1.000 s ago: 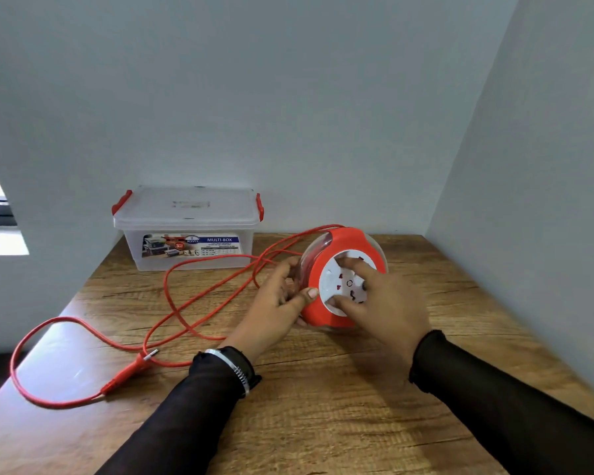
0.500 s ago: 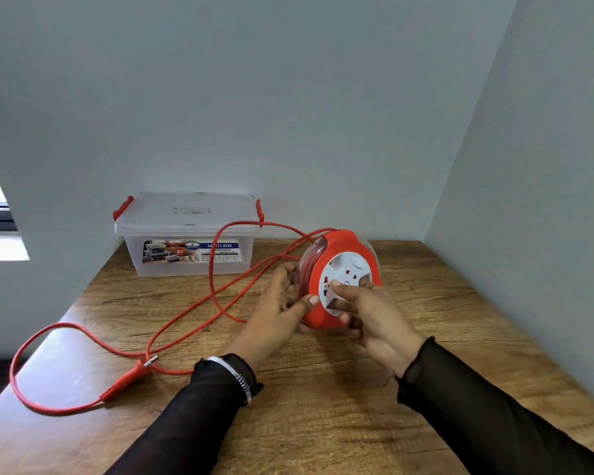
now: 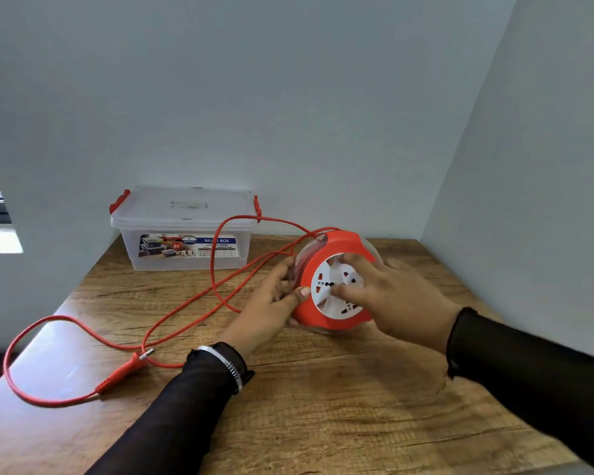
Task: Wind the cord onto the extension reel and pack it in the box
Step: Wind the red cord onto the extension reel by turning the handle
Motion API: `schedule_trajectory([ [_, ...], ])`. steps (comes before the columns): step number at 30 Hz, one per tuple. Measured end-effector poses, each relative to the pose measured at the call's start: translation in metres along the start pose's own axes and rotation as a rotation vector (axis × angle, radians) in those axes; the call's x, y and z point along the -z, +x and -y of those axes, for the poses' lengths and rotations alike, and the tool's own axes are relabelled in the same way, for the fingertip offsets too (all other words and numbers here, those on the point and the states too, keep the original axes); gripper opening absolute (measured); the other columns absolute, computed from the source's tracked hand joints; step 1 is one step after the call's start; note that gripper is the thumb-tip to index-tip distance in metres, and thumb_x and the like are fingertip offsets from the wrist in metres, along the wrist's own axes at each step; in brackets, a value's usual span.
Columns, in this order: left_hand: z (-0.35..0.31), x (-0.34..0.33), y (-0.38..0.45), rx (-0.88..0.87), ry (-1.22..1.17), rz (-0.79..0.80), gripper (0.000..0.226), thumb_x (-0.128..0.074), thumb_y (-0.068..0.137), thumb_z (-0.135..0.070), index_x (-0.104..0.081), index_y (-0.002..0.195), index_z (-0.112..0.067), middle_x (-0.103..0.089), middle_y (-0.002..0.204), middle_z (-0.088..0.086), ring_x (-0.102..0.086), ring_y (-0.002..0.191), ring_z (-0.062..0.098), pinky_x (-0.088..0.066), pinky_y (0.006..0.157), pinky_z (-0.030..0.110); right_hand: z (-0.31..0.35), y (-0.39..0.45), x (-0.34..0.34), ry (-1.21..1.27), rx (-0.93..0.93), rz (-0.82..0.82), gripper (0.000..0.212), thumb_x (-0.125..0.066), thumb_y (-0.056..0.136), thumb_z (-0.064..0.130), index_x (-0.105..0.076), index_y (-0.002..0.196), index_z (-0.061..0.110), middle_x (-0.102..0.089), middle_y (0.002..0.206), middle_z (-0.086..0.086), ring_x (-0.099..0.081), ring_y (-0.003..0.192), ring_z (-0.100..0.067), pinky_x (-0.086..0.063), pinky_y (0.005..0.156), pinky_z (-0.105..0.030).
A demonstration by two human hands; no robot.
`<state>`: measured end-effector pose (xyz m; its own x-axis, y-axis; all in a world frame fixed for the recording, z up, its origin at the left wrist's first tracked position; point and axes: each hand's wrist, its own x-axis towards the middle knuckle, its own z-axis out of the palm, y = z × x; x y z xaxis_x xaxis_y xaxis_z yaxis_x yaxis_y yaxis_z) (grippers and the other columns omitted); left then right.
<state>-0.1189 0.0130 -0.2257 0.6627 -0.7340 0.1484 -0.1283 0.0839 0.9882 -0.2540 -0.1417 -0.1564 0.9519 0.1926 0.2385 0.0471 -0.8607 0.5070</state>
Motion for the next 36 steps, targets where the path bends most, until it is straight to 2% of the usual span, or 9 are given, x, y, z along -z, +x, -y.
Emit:
schedule_trajectory([
  [5,-0.005,0.002,-0.002,-0.002,0.008,0.034,0.061,-0.056,0.095,-0.016,-0.027,0.148,-0.026,-0.053,0.131,0.0,-0.063,0.103,0.015,-0.058,0.073,0.038,-0.015,0.012,-0.002,-0.318,0.319,0.172,0.068,-0.061,0.085,0.014,-0.027,0.139,0.037,-0.036,0.14,-0.03,-0.054,0.107,-0.04,-0.035,0.1,-0.058],
  [8,-0.007,0.003,-0.003,-0.012,0.01,0.038,0.059,-0.057,0.094,-0.015,-0.03,0.145,-0.025,-0.051,0.133,0.007,-0.062,0.109,0.024,-0.057,0.078,0.051,-0.014,0.014,-0.01,-0.388,0.332,0.221,0.068,-0.054,0.09,0.014,-0.016,0.142,0.035,-0.032,0.139,-0.033,-0.05,0.106,-0.04,-0.037,0.096,-0.058],
  [11,-0.007,0.003,-0.003,-0.028,0.002,0.039,0.053,-0.056,0.094,-0.013,-0.034,0.141,-0.023,-0.051,0.13,0.004,-0.064,0.105,0.021,-0.057,0.077,0.057,-0.01,0.015,-0.017,-0.428,0.324,0.14,0.061,-0.056,0.09,0.016,-0.025,0.139,0.034,-0.043,0.131,-0.035,-0.056,0.096,-0.038,-0.043,0.091,-0.054],
  [15,-0.004,0.002,-0.001,-0.064,-0.018,0.045,0.04,-0.056,0.094,-0.009,-0.041,0.129,-0.022,-0.06,0.111,-0.002,-0.069,0.087,0.011,-0.061,0.065,0.045,-0.006,0.014,-0.022,-0.342,0.117,-0.006,0.065,-0.071,0.076,0.026,-0.042,0.133,0.034,-0.066,0.093,-0.019,-0.062,0.078,-0.031,-0.04,0.08,-0.042],
  [17,-0.002,0.0,0.0,-0.075,-0.029,0.037,0.038,-0.057,0.093,-0.008,-0.042,0.123,-0.025,-0.061,0.107,-0.003,-0.07,0.079,0.006,-0.06,0.058,0.035,-0.001,0.015,-0.024,-0.18,-0.045,-0.002,0.061,-0.063,0.079,0.036,-0.039,0.135,0.035,-0.068,0.083,-0.008,-0.061,0.078,-0.03,-0.033,0.071,-0.038],
  [23,0.001,-0.004,0.001,-0.079,-0.051,-0.01,0.035,-0.059,0.091,-0.005,-0.045,0.107,-0.034,-0.06,0.109,-0.007,-0.069,0.075,0.004,-0.059,0.059,0.032,0.021,0.014,-0.038,0.165,-0.417,-0.115,0.057,-0.05,0.083,0.055,-0.035,0.136,0.039,-0.072,0.087,0.001,-0.065,0.083,-0.023,-0.039,0.074,-0.036],
  [28,0.002,-0.007,0.001,-0.073,-0.048,-0.009,0.033,-0.058,0.092,-0.005,-0.044,0.111,-0.028,-0.068,0.096,0.001,-0.071,0.078,0.026,-0.059,0.062,0.04,0.034,0.019,-0.046,0.689,-0.788,-0.197,0.065,-0.059,0.074,0.065,-0.043,0.132,0.04,-0.069,0.11,0.007,-0.065,0.094,-0.018,-0.041,0.061,-0.024],
  [32,0.003,-0.006,0.001,-0.064,-0.098,-0.002,0.034,-0.059,0.092,-0.006,-0.043,0.117,-0.023,-0.069,0.091,-0.006,-0.073,0.074,0.019,-0.06,0.054,0.032,0.03,0.022,-0.045,0.919,-0.811,-0.185,0.065,-0.066,0.071,0.064,-0.047,0.128,0.039,-0.062,0.125,0.011,-0.062,0.103,-0.015,-0.044,0.065,-0.021],
  [36,0.003,-0.007,0.001,-0.058,-0.084,0.017,0.036,-0.064,0.089,-0.009,-0.046,0.118,-0.02,-0.071,0.102,0.002,-0.073,0.082,0.01,-0.061,0.066,0.032,0.021,0.025,-0.04,0.836,-0.797,-0.066,0.062,-0.067,0.067,0.062,-0.052,0.123,0.043,-0.063,0.122,0.013,-0.06,0.105,-0.016,-0.041,0.066,-0.025],
])
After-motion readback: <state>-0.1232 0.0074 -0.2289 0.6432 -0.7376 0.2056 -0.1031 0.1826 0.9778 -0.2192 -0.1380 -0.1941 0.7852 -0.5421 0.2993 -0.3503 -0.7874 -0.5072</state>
